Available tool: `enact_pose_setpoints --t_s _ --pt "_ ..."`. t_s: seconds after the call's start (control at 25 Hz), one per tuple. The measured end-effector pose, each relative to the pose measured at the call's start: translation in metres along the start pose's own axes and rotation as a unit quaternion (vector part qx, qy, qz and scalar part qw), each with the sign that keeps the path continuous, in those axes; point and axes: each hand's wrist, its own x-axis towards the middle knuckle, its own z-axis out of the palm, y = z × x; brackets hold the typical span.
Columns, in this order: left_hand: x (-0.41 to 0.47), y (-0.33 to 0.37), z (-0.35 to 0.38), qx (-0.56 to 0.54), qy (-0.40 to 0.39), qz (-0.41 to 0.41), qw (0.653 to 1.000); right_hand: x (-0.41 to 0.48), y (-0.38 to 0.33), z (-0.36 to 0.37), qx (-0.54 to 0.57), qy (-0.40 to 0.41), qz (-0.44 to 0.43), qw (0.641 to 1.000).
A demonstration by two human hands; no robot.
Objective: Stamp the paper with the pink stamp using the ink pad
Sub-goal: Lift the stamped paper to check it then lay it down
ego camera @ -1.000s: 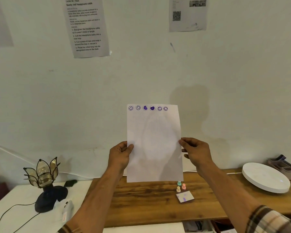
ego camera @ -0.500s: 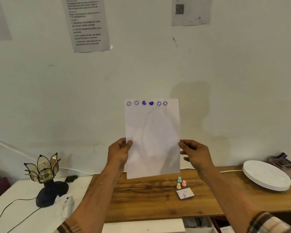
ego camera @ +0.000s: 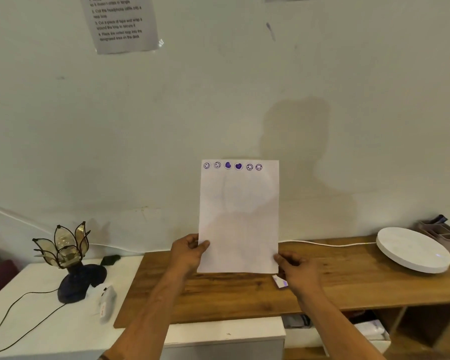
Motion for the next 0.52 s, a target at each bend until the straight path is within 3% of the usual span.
enact_pose_setpoints --t_s 0.16,0.52 --pt "-0.011 -0.074 0.005 0.096 0.014 -0.074 0.993 0.002 0.042 -0.002 -0.024 0.006 0.055 0.998" --pt "0.003 -0.139 0.032 0.02 0.051 -0.137 0.989 0.031 0.109 0.009 -0.029 0.039 0.104 0.993"
